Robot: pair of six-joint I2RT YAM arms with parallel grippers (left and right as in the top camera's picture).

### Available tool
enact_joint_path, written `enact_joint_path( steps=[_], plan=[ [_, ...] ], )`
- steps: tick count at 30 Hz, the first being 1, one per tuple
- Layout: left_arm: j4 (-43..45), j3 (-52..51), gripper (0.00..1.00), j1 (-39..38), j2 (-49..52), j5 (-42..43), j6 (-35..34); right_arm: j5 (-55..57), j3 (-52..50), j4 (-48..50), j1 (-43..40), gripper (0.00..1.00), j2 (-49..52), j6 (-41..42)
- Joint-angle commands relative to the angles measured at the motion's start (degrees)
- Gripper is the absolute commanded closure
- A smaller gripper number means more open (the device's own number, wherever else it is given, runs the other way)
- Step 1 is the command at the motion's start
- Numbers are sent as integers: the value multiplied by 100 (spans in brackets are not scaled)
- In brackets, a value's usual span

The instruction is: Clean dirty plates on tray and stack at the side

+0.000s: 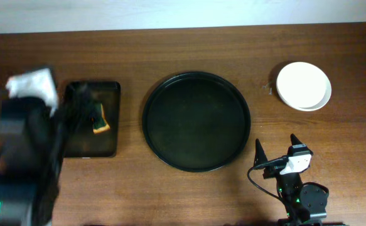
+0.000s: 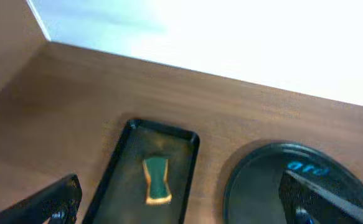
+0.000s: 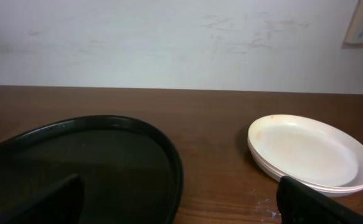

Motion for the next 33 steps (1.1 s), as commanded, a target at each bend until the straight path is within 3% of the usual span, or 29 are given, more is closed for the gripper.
enact_joint_path(
  steps=[1,8,12,14,20,22,25,33],
  plan=[
    [-348,-874,1,20,-1069,-118,50,50,-28,-26,11,1,-48,48],
    [-173,-3565,1,52,-3685,-42,42,50,-28,-26,11,1,-48,48],
    [905,-4959,1,227,-4784,59,-63,50,-28,-26,11,1,-48,48],
    [1703,-5477,1,302,-5088,214,-61,50,-28,-28,11,1,-48,48],
    [5519,-6922,1,385,-5283,881,-61,50,-28,-26,11,1,-48,48],
    [6352,-7302,1,385,-5283,1021,-63,50,-28,-26,11,1,-48,48],
    [6620,-7602,1,385,-5342,1145,-61,50,-28,-26,11,1,-48,48],
    [5753,-8185,1,455,-5569,1104,-55,50,-28,-26,11,1,-48,48]
  ],
)
